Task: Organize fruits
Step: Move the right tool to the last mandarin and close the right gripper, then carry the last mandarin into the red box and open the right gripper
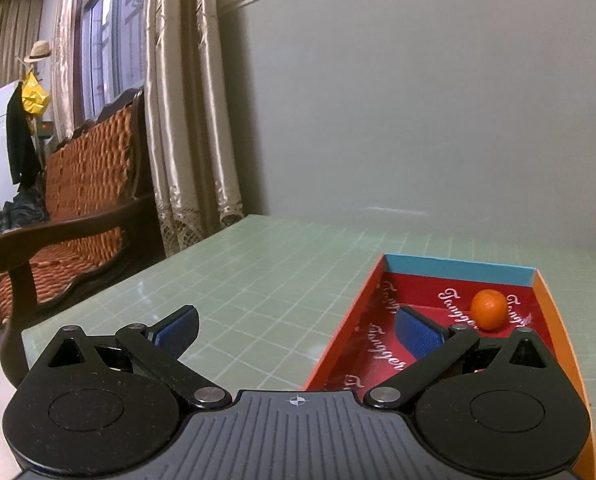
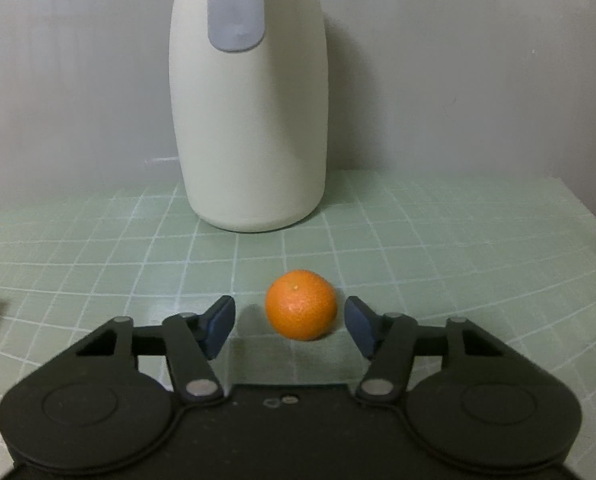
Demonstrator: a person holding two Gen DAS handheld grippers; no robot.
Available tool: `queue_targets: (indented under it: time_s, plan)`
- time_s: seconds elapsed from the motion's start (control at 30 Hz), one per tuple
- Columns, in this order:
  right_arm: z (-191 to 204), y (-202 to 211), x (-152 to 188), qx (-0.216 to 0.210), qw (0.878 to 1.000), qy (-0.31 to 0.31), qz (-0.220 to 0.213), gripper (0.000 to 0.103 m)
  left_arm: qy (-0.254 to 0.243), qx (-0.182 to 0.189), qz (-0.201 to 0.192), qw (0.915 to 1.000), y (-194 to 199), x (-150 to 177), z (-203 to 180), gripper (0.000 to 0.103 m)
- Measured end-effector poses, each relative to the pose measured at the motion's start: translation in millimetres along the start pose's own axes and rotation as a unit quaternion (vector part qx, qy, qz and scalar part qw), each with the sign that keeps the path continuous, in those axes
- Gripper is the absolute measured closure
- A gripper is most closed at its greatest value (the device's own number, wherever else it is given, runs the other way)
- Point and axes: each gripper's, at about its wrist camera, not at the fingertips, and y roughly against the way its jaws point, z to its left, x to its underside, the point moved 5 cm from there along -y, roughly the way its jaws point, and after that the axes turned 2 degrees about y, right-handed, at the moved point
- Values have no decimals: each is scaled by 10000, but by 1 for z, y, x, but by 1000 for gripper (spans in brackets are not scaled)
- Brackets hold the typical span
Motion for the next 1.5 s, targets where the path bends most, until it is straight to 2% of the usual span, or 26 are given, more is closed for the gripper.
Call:
queue_targets:
  time_s: [0.1, 0.13, 0.17, 0.33, 0.53, 0.7, 0.87, 1.13, 1.3, 1.5]
  plan:
    - [0, -2, -1, -3, 10000, -50, -19, 55, -17, -41, 61, 10000, -2, 1, 4, 0]
    - [1, -4, -3, 9, 10000, -27, -36, 63, -12, -64, 81, 9999, -3, 2, 5, 0]
    - [2, -4, -3, 2, 10000, -9, -53, 65, -2, -87, 92, 9999, -3, 2, 7, 0]
    - [12, -3, -2, -52, 9998, 172, -79, 66, 32, -183, 188, 9996, -5, 4, 15, 0]
    - [33, 18, -1, -392, 9985, 318, -230, 66, 52, -308, 205, 9993, -2, 5, 26, 0]
    - [67, 46, 0, -856, 9936, 597, -435, 66, 139, -430, 248, 9987, 0, 7, 40, 0]
    - [106, 77, 2, -1489, 9829, 868, -650, 66, 192, -538, 281, 9980, 4, 9, 56, 0]
    - [167, 128, 13, -2368, 9564, 1425, -944, 65, 301, -631, 299, 9971, 9, 11, 76, 0]
    - [199, 150, 21, -2677, 9423, 1757, -982, 65, 367, -622, 341, 9968, 8, 12, 85, 0]
    - [225, 167, 35, -2842, 9345, 1957, -871, 65, 526, -547, 433, 9962, 8, 16, 95, 0]
